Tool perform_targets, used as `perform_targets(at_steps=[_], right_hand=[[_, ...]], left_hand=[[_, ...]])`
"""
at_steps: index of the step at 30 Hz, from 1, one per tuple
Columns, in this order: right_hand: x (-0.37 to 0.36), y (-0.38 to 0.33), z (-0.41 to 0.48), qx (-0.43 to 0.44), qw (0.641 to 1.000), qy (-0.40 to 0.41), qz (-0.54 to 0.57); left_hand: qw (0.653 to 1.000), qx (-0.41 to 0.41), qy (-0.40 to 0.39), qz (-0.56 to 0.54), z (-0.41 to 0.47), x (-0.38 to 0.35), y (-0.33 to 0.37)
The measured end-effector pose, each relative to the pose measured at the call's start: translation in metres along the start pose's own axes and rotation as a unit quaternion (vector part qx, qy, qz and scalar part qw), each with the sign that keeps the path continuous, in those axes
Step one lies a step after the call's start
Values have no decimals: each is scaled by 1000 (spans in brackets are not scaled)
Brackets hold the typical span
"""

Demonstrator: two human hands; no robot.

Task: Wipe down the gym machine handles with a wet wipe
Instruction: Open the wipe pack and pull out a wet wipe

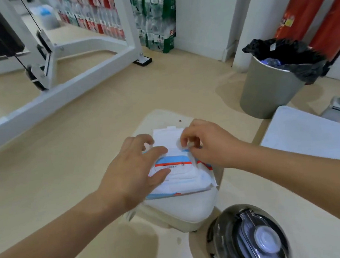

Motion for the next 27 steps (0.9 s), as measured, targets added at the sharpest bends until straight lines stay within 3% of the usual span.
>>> perform_targets(at_steps=[3,9,13,19,23,27], right_hand=[[-1,-17,-14,67,994,-82,-4],[-16,-49,-24,213,946,-116,-215],[-14,-41,-18,190,961,-128,-152],[-32,-52,-18,272,914,-134,-269],[-29,-59,-21,288,928,-93,-218],[-20,-49,-7,186,976,-27,-112]], left_hand=[[999,-23,-43,-16,6,-9,8],[997,4,-69,-35,7,-11,5],[996,6,-78,-38,8,-13,4],[995,14,-74,-68,10,-11,2],[994,23,-70,-78,9,-12,-2],[995,26,-74,-59,9,-12,4]])
Point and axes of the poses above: each hand's wrist, its own z-axis towards the middle knuckle, its own x-axis out of the back of the hand, y = z × x, the point moved 10 cm from there along z, towards the middle knuckle, and after that the axes turned 5 degrees about x, right-handed, at the moved point
